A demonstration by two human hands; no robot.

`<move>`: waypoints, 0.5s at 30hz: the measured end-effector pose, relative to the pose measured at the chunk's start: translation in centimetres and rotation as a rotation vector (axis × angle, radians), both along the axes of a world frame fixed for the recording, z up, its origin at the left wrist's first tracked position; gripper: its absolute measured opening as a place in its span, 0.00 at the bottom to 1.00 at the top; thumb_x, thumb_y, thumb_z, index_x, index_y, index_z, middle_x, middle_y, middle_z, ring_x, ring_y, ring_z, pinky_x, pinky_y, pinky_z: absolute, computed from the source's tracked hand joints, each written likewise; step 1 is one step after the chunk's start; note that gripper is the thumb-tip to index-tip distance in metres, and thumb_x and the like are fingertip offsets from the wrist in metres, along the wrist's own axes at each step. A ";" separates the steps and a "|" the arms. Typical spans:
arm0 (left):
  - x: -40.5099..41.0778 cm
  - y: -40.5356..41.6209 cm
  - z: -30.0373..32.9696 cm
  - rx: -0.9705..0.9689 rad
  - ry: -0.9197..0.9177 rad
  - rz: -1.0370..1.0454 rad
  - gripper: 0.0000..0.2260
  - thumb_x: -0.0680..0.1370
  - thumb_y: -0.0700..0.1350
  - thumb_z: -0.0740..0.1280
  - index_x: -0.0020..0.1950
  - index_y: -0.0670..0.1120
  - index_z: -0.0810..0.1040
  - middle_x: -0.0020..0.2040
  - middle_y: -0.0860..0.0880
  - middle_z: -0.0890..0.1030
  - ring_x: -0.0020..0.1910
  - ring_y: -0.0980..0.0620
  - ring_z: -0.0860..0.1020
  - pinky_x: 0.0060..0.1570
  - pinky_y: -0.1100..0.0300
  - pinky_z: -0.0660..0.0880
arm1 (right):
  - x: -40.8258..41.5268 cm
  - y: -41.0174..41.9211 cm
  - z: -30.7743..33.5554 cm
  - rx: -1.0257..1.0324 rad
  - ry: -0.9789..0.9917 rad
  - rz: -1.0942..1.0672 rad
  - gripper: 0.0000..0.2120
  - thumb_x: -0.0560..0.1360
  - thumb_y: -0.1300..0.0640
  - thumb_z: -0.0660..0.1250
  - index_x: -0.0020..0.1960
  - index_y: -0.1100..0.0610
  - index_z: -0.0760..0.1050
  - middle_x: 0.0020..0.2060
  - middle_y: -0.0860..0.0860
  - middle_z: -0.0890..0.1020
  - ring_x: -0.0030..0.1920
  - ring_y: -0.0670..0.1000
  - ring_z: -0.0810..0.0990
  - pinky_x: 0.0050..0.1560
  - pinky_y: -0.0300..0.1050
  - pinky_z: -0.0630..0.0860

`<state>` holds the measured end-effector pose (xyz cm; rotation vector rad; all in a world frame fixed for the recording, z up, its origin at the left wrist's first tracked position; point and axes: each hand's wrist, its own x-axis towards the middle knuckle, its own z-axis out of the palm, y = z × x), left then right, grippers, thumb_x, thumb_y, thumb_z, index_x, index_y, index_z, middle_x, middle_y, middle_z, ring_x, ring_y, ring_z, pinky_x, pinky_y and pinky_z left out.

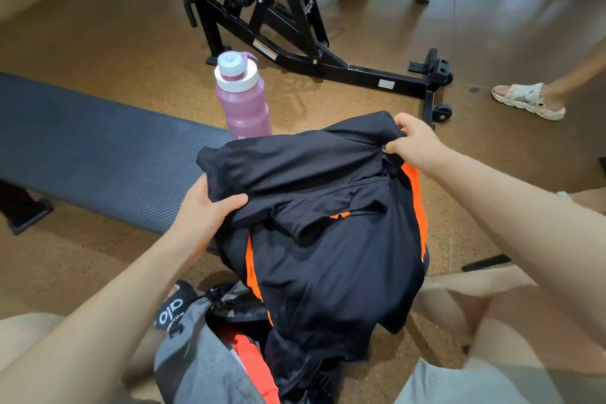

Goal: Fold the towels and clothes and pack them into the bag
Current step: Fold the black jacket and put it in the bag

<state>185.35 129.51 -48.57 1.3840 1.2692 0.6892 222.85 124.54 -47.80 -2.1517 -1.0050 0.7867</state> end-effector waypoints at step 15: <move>1.7 0.3 6.8 0.464 -0.064 0.072 0.11 0.79 0.37 0.70 0.58 0.50 0.76 0.51 0.59 0.82 0.49 0.68 0.79 0.51 0.70 0.75 | 1.2 -0.7 6.0 0.482 0.332 -0.174 0.20 0.59 0.71 0.69 0.43 0.53 0.69 0.44 0.58 0.75 0.46 0.54 0.77 0.47 0.52 0.73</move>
